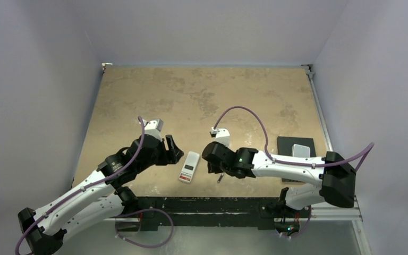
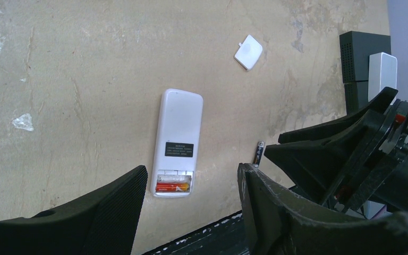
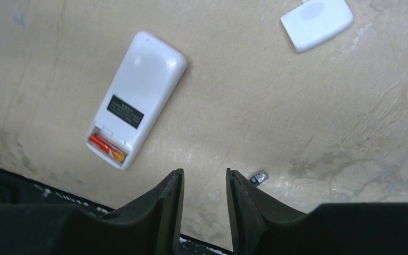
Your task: Load the batteries into the remote control
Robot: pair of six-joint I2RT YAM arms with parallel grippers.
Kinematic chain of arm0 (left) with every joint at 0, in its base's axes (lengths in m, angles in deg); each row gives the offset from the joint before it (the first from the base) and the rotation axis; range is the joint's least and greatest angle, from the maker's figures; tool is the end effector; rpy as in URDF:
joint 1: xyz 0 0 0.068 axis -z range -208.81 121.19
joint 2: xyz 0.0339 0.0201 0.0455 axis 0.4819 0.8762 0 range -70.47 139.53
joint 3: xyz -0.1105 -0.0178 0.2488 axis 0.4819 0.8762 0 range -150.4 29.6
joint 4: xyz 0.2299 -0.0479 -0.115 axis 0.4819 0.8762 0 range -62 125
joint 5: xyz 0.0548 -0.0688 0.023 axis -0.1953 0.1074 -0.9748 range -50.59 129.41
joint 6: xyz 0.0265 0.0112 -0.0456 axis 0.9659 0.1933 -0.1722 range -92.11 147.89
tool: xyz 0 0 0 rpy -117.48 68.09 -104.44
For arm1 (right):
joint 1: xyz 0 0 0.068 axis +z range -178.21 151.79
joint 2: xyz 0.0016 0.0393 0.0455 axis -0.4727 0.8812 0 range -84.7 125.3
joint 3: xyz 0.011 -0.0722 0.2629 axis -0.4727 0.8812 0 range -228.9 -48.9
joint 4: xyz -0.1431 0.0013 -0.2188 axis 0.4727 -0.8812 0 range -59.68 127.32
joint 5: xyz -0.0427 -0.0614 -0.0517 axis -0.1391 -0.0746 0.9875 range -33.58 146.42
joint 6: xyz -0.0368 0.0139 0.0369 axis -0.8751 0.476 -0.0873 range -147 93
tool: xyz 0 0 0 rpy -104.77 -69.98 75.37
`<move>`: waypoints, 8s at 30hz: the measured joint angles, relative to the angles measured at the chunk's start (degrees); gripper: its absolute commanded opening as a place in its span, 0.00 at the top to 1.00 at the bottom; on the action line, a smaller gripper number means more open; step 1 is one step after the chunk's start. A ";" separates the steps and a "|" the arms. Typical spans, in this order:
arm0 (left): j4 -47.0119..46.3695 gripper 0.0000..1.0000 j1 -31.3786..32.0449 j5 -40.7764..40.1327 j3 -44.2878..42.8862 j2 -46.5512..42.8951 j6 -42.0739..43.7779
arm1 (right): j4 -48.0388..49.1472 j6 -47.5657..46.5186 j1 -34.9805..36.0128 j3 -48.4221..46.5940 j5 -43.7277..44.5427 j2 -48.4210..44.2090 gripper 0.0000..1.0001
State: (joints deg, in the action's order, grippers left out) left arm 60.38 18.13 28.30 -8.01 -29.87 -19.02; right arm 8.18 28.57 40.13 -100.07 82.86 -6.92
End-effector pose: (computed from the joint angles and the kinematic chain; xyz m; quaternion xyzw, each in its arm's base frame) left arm 0.1117 -0.1095 0.2693 -0.0442 0.8844 -0.2748 0.3747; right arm 0.1143 0.2446 0.2280 -0.0366 0.9321 0.1502 0.3277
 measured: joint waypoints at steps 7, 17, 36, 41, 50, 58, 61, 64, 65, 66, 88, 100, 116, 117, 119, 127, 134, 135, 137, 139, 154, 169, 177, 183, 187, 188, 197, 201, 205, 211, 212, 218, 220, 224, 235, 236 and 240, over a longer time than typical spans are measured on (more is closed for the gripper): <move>0.02 0.36 0.00 0.00 0.00 -0.07 0.02 | -4.70 -13.20 0.00 -2.29 -5.31 1.03 0.61; -0.48 0.36 0.00 0.04 0.96 0.04 0.04 | -9.84 -15.85 0.00 -1.31 -8.04 1.42 0.92; -0.48 0.36 0.00 -0.02 0.96 -0.24 0.24 | -2.67 -14.21 0.02 5.22 -13.42 8.28 1.00; -0.20 0.36 0.00 -0.04 0.96 -0.22 0.61 | -1.84 -14.16 0.00 5.18 -13.97 8.81 1.00; -0.09 0.36 0.00 -0.07 0.96 -0.24 0.61 | -2.75 -12.94 0.02 4.11 -13.46 9.94 1.00; -0.09 0.36 0.00 -0.09 0.96 -0.24 0.61 | -2.51 -11.89 0.02 3.23 -13.40 10.73 1.00; -0.07 0.36 0.00 -0.09 0.96 -0.24 0.61 | -2.12 -11.61 0.02 2.69 -12.94 11.26 1.00; -0.04 0.36 0.00 -0.15 0.96 -0.35 0.61 | -2.03 -11.47 0.02 2.01 -12.55 11.96 1.00; -0.02 0.36 0.02 -0.22 0.96 -0.44 0.61 | -1.81 -11.41 0.02 1.90 -12.41 12.11 1.00; 0.00 0.36 0.00 -0.26 0.96 -0.55 0.61 | -1.75 -11.41 0.02 1.75 -12.31 12.26 1.00; 0.11 0.36 0.00 -1.07 0.96 -0.63 0.61 | 0.17 -11.69 -2.08 -1.25 -8.20 13.75 0.95; 0.09 0.36 0.02 -1.11 0.96 -0.20 0.61 | -0.74 -16.41 -2.25 -1.53 -9.22 7.87 0.58; 0.09 0.36 0.00 -1.09 0.96 0.15 0.68 | -4.37 -22.45 -4.44 0.70 -13.09 4.33 0.34; 0.09 0.36 0.00 -1.09 0.96 0.17 0.68 | -4.20 -22.77 -5.07 1.01 -13.77 4.33 0.35; 0.09 0.36 0.00 -1.09 0.96 0.17 0.70 | -3.78 -23.34 -6.12 1.33 -14.64 4.42 0.36; 0.09 0.36 0.02 -1.09 0.96 0.31 1.03 | -1.33 -25.16 -7.67 1.40 -17.14 6.40 0.41; 0.09 0.36 0.00 -1.09 0.96 0.31 1.03 | 0.09 -25.88 -8.11 2.03 -18.75 7.43 0.43; 0.09 0.36 0.00 -1.11 0.96 0.31 1.05 | 0.13 -25.92 -8.13 2.08 -18.80 7.48 0.43; 0.09 0.36 0.00 -1.09 0.96 0.31 1.03 | 0.68 -26.08 -8.28 2.36 -19.19 7.67 0.44; 0.09 0.36 0.00 -1.11 0.96 0.31 1.05 | 1.14 -26.10 -8.37 2.69 -19.82 8.17 0.44; 0.09 0.36 0.00 -1.11 0.96 0.31 1.03 | 2.60 -26.10 -8.37 3.74 -19.82 10.36 0.58; -0.46 0.36 0.00 -0.92 1.75 0.33 0.94 | 2.21 -25.40 -8.37 4.13 -17.92 10.03 0.67; -0.68 0.36 0.02 -0.44 3.76 1.44 0.39 | 1.73 -24.61 -7.56 4.31 -16.96 9.79 0.66; -2.12 0.36 0.02 -0.46 3.82 2.71 0.37 | 0.74 -24.26 -7.04 4.50 -16.87 9.44 0.68; -3.06 0.35 0.00 -0.66 4.94 3.28 0.37 | 0.55 -24.02 -6.73 4.50 -16.74 9.42 0.84; -3.23 0.36 0.00 -0.70 5.25 3.50 0.37 | 0.48 -23.96 -6.67 4.50 -16.76 9.42 0.88; -4.94 0.35 0.00 -1.36 7.72 4.35 -0.26 | -0.09 -23.67 -6.27 4.48 -16.39 9.14 1.00; -5.49 0.35 0.00 -2.12 9.27 4.22 -0.85 | -1.07 -23.69 -5.49 4.37 -15.61 8.83 1.00; -5.51 0.37 -0.02 -2.89 10.99 3.28 -1.99 | -3.08 -24.11 -4.11 3.37 -15.23 8.66 1.00; -5.62 0.47 -0.35 -3.69 12.83 1.64 -3.04 | -4.28 -25.59 -1.73 -0.11 -14.93 8.66 1.00; -5.68 0.49 -0.44 -3.74 13.05 1.62 -3.23 | -4.33 -26.01 -1.38 -0.79 -14.91 8.66 1.00; -7.08 0.63 -1.60 -3.48 15.21 1.92 -3.58 | -4.57 -29.33 -0.15 -4.26 -14.95 8.66 1.00; -8.04 0.69 -2.32 -2.78 16.33 2.67 -3.58 | -4.52 -30.99 0.00 -5.40 -15.10 8.66 1.00; -10.43 0.78 -3.08 -0.98 18.10 5.03 -3.54 | -4.22 -34.27 0.15 -7.19 -15.89 8.66 1.00; -16.31 0.91 -3.39 4.20 20.63 10.69 -3.19 | -2.67 -42.34 0.39 -10.62 -21.20 11.04 1.00; -16.74 0.92 -3.39 4.68 20.63 10.84 -3.06 | -2.49 -43.01 0.39 -10.67 -21.75 11.47 1.00; -18.64 0.94 -3.39 6.84 20.68 12.00 -2.93 | -2.51 -45.05 0.39 -10.75 -23.56 12.28 1.00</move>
State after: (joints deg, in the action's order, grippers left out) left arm 41.73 14.74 35.14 12.67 -17.87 -21.95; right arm 5.66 -16.47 40.52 -110.83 59.30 5.37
